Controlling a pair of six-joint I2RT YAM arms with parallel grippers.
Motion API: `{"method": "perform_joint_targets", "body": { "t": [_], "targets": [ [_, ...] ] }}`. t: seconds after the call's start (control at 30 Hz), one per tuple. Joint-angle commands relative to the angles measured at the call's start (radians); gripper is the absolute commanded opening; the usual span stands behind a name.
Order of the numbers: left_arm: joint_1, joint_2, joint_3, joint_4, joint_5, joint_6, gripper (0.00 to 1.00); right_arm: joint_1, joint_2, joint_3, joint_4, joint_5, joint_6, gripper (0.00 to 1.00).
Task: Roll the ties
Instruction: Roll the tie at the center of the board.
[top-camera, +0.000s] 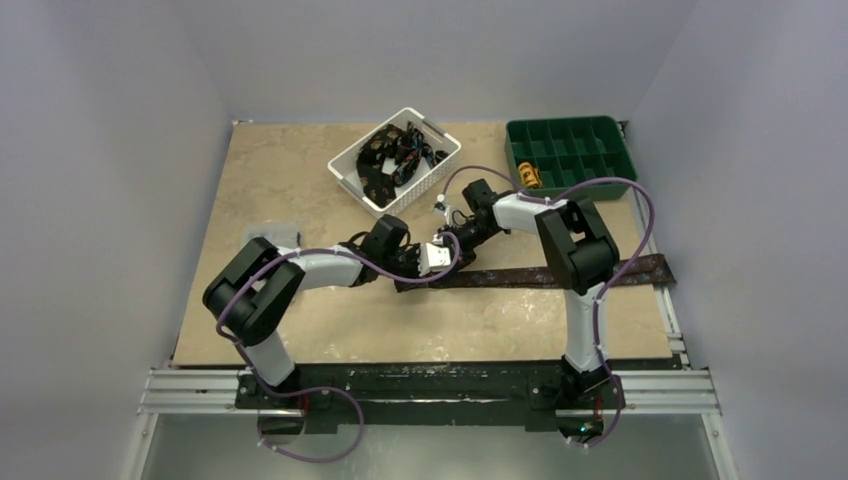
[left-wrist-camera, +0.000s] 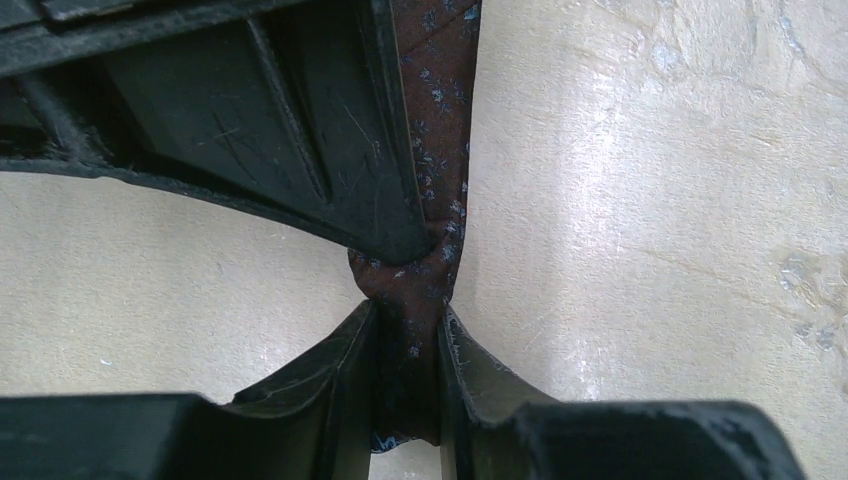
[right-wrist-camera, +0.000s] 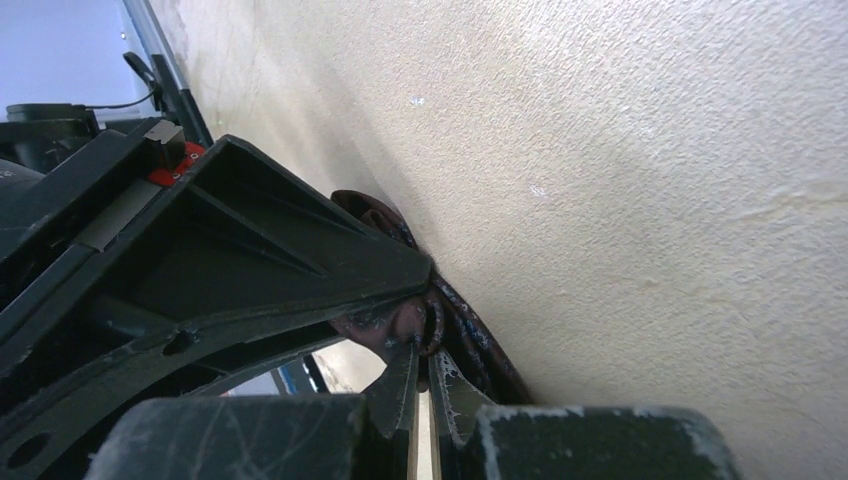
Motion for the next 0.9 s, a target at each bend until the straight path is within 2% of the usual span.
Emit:
{"method": "perform_joint_targets", "body": {
  "t": [0.0, 0.13, 0.3, 0.43, 0.53, 0.67, 0.87],
  "targets": [
    [0.0, 0.011, 0.012, -0.008, -0.007, 0.019, 0.22, -0.005, -0.064, 0.04, -0.058, 0.024, -0.019, 0.0],
    [0.0, 0.004, 0.007, -0.013, -0.007, 0.025, 0.25, -0.017, -0.049, 0.02, -0.088, 0.063, -0.058, 0.0],
    [0.0, -0.014, -0.01, 0.028, 0.003, 0.007, 0.47, -0.015, -0.025, 0.005, -0.051, 0.116, -0.043, 0.0],
    [0.025, -0.073, -0.063, 0.131, 0.065, -0.07, 0.52, -0.014, 0.026, 0.002, 0.007, 0.147, -0.032, 0.0],
    [0.051, -0.095, -0.079, 0.15, 0.088, -0.157, 0.53, -0.014, 0.032, -0.015, 0.02, 0.173, -0.05, 0.0],
    [0.058, -0.099, -0.122, 0.197, 0.054, -0.157, 0.53, -0.015, 0.031, -0.034, 0.034, 0.189, -0.054, 0.0],
    [0.057, -0.085, -0.102, 0.174, 0.071, -0.149, 0.48, -0.014, 0.026, -0.046, 0.051, 0.205, -0.052, 0.0]
  ]
}}
